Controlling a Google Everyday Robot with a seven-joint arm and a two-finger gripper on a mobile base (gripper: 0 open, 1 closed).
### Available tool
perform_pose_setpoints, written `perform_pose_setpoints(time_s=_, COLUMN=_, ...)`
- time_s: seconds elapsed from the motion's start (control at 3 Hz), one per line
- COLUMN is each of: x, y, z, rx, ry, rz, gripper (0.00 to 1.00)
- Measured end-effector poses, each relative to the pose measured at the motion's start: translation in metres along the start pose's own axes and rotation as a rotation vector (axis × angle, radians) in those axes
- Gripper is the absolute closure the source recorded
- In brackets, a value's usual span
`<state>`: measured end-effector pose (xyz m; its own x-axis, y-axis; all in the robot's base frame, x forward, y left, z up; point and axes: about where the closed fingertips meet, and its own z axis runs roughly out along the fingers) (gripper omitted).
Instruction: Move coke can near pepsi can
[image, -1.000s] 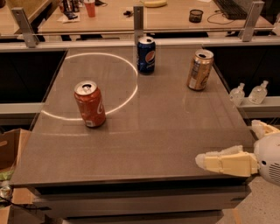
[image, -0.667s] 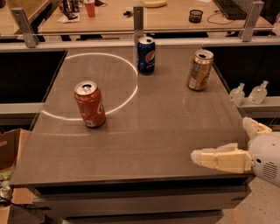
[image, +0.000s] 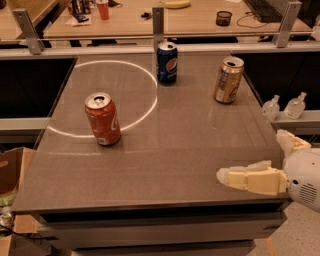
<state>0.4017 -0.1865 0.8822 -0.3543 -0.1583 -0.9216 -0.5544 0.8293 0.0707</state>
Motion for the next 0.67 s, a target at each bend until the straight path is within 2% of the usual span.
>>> perform_pose_setpoints(time_s=0.33, x=-0.004, y=0.007, z=0.003, rx=-0.014, ry=-0.038, rz=-0.023, gripper=0.0)
perform_pose_setpoints(time_s=0.67, x=-0.01, y=0.034, z=0.014, rx=-0.112, ry=-0.16, rz=-0.013, gripper=0.0)
